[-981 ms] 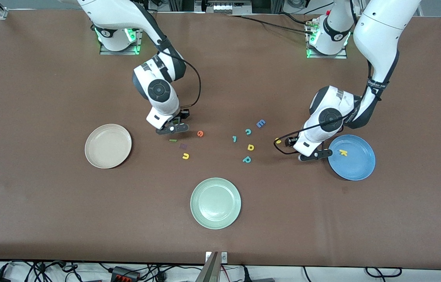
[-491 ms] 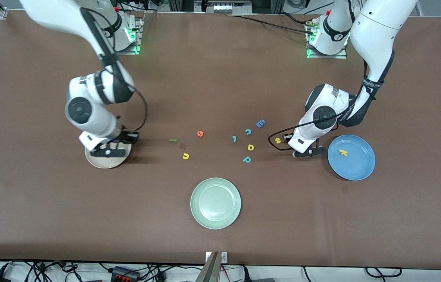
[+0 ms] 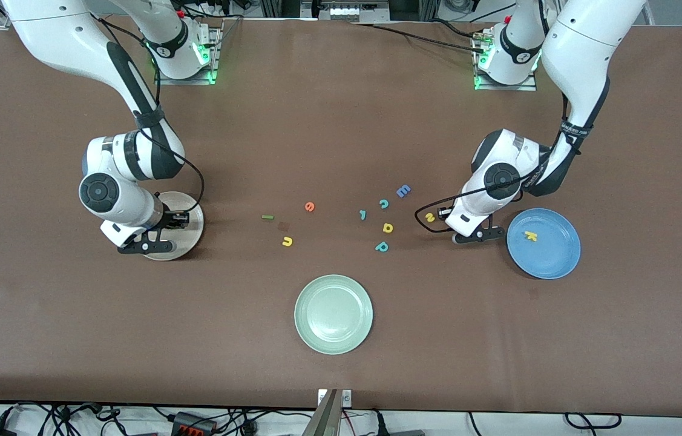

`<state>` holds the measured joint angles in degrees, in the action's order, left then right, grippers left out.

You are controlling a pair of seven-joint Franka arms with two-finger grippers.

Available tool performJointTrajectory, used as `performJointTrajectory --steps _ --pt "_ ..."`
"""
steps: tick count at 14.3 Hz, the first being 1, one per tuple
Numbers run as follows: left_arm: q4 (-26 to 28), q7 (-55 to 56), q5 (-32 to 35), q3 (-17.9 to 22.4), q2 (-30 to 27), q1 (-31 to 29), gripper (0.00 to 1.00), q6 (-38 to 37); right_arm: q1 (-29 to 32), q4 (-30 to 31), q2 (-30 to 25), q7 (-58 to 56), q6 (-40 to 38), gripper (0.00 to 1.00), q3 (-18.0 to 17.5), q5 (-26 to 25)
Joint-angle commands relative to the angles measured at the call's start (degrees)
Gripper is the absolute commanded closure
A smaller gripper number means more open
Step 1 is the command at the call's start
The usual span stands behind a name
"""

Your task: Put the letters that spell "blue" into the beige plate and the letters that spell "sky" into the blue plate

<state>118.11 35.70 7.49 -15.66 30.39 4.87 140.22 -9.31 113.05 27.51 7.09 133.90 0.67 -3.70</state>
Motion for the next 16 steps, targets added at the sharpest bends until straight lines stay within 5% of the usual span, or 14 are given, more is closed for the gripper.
performJointTrajectory --steps 1,4,7,9,12,13,15,16 --pt "0.11 -0.10 1.47 -0.24 -2.08 -0.56 0.85 -0.73 -1.48 -2.39 -1.84 -0.41 -1.89 0.00 -2.07 -0.35" --pt "-3.22 -3.41 1.47 0.19 -7.78 -1.00 0.85 -13.69 -7.71 -4.59 -1.59 4.05 -1.80 0.00 -2.52 0.35" --pt "-9.73 -20.42 1.56 0.20 -8.24 -7.92 0.84 -29.01 -16.32 -5.91 -1.14 7.41 -1.71 0.00 -2.43 3.00" --pt "-10.09 -32.84 1.65 0.37 -7.10 -12.67 0.80 -28.78 -20.20 -7.05 0.69 7.49 -1.28 0.00 -2.52 2.99" --pt "-8.95 -36.13 6.12 0.37 -4.65 -16.03 0.75 -23.78 -26.35 -11.61 5.08 7.68 -1.10 0.00 -2.43 5.62" --pt "-8.95 -36.22 6.57 0.37 -4.11 -16.55 0.66 -22.98 -27.41 -12.67 6.32 7.67 -0.40 0.00 -2.43 5.81" --pt "-8.95 -36.14 6.57 0.02 -4.11 -16.82 0.00 -23.24 -29.35 -12.94 7.90 7.76 2.23 0.13 -2.43 5.98" --pt "-8.95 -35.44 6.48 -0.42 -4.37 -16.65 0.00 -23.67 -29.71 -12.94 8.69 7.67 3.37 0.17 -2.43 5.90"
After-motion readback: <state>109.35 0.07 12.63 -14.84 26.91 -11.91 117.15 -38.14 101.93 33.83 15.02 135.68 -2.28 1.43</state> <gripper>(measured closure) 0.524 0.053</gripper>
